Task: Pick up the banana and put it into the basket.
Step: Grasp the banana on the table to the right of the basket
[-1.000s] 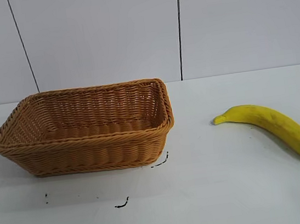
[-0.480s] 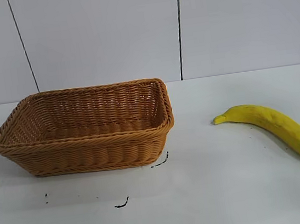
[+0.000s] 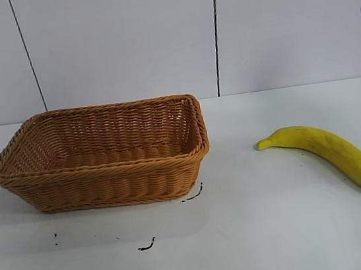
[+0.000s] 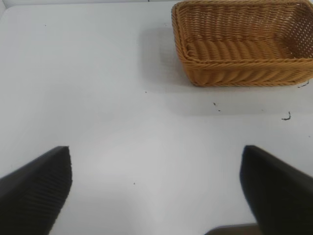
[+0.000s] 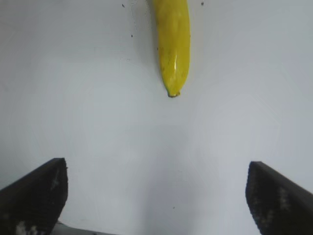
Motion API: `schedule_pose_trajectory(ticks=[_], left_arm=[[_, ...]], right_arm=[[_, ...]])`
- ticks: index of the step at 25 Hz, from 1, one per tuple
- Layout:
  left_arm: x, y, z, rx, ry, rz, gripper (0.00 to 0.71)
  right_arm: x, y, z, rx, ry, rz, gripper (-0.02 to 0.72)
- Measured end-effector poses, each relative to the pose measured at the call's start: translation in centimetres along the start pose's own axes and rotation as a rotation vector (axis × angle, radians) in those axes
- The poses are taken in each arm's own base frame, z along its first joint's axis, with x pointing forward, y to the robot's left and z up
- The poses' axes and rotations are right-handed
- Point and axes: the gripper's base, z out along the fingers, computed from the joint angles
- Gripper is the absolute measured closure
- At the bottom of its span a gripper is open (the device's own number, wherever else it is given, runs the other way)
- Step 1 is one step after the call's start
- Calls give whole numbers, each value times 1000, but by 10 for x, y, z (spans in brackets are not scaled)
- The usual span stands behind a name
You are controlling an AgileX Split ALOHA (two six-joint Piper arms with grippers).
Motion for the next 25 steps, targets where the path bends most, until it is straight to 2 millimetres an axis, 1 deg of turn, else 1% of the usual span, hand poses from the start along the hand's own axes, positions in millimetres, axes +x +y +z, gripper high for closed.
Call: schedule_pose_trajectory(ticks=[3, 7, 17, 25], left_arm=[[0, 0, 0, 0, 0, 0, 17], [0, 0, 0, 0, 0, 0, 17], [0, 0, 0, 0, 0, 0, 17], [0, 0, 0, 0, 0, 0, 17]], right_arm=[[-12, 5, 23, 51, 28, -65, 24], [-16, 1, 45, 69, 68, -80, 25], [-21, -23, 93, 33, 63, 43, 38], [-26, -24, 127, -9, 55, 85, 38]])
